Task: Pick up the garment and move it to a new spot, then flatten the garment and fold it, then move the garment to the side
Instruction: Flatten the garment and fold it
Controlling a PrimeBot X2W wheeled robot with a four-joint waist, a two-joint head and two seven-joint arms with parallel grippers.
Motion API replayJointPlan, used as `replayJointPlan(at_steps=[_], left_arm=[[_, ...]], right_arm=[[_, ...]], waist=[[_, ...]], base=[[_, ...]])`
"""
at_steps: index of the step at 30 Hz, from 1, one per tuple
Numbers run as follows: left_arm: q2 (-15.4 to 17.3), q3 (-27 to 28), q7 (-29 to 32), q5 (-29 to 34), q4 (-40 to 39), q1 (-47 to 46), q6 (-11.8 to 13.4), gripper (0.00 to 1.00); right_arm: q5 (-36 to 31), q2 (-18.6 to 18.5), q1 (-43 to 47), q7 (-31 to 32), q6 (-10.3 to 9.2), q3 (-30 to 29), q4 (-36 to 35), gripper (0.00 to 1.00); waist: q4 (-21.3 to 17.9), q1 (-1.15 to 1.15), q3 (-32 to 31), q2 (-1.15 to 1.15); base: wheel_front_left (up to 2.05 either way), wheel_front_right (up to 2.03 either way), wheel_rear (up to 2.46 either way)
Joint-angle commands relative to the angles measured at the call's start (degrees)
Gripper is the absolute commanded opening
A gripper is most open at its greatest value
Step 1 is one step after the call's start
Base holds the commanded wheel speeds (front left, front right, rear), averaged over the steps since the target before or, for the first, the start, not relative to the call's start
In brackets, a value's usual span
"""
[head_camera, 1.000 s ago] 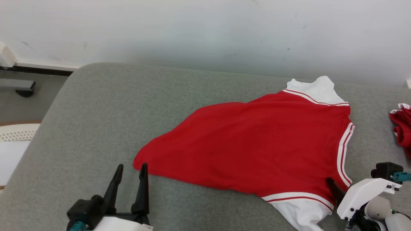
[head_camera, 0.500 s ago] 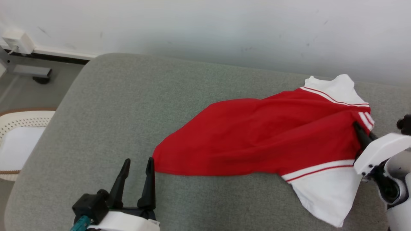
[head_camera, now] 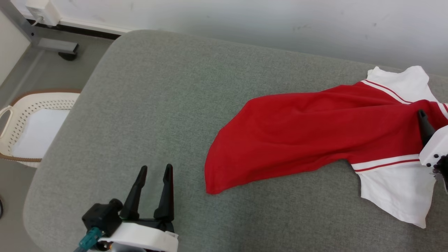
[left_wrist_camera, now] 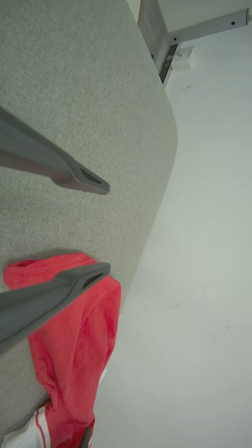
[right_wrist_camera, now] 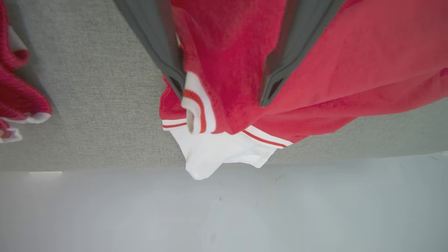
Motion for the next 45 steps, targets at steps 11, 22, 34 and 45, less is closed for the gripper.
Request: replayJointPlan(at_steps=[11, 22, 34, 45], left_arm=[[0.21, 2.33, 0.01, 3.01, 0.22, 1.26, -0.76, 1.00], [0.21, 5.47, 0.01, 3.55, -0.68, 2.82, -0.54, 1.00], [0.20, 5.41, 0.01, 3.76, 0.16, 3.59, -1.28, 1.00], [0.20, 5.13, 0.02, 3.93, 1.26, 2.67, -1.75, 1.00]], right_arm=[[0.01, 1.68, 4.75, -10.62, -0.01, 2.74, -5.62, 1.00], [-0.15, 3.82, 23.12, -22.17, -0.01, 4.12, -23.87, 1.00], [2.52, 9.24, 33.87, -23.85, -0.01, 6.60, -21.14, 1.00], [3.38, 10.91, 24.94, -16.21, -0.01, 5.88, -3.55, 1.00]], waist=[[-8.05, -0.01, -6.02, 0.00], [-13.81, -0.01, -9.73, 0.00], [-13.58, -0.01, -10.29, 0.00], [-9.28, -0.01, -9.40, 0.00]], base=[[0.00, 0.00, 0.00], [0.00, 0.00, 0.00], [0.00, 0.00, 0.00], [0.00, 0.00, 0.00]])
